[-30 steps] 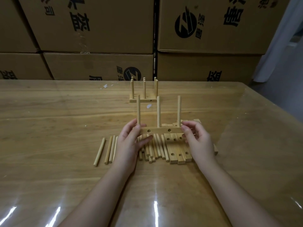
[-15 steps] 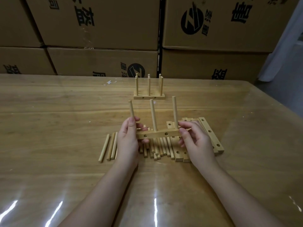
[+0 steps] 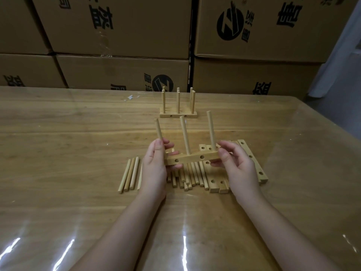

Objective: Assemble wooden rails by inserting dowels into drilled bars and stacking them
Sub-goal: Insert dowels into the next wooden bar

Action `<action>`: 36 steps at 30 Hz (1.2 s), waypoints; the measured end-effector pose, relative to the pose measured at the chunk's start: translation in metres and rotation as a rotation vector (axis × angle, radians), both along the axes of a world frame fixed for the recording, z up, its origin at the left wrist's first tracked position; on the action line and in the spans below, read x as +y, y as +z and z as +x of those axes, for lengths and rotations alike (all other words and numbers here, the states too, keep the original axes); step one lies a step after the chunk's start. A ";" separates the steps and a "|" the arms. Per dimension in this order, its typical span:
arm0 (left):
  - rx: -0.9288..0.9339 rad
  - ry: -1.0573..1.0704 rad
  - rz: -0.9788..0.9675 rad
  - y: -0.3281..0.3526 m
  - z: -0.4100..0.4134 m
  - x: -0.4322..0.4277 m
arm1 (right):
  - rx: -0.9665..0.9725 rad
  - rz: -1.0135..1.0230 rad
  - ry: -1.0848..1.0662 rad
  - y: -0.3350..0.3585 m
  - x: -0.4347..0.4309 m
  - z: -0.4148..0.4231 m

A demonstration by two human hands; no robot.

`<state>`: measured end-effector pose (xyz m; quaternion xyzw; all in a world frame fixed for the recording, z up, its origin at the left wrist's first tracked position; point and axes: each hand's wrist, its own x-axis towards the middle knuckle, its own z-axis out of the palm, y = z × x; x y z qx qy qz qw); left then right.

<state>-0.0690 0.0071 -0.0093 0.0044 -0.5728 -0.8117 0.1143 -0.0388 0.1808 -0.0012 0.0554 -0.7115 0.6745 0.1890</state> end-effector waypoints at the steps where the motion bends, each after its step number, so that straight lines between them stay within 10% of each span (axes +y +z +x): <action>1: 0.006 -0.015 -0.022 0.000 0.001 0.002 | -0.045 -0.079 0.010 0.001 0.001 0.000; 9: -0.032 -0.159 -0.102 0.006 0.010 0.015 | -0.145 -0.468 0.156 0.006 -0.004 0.002; 36: 0.052 -0.348 -0.534 0.012 0.029 0.027 | -0.255 0.042 -0.059 0.002 -0.016 0.010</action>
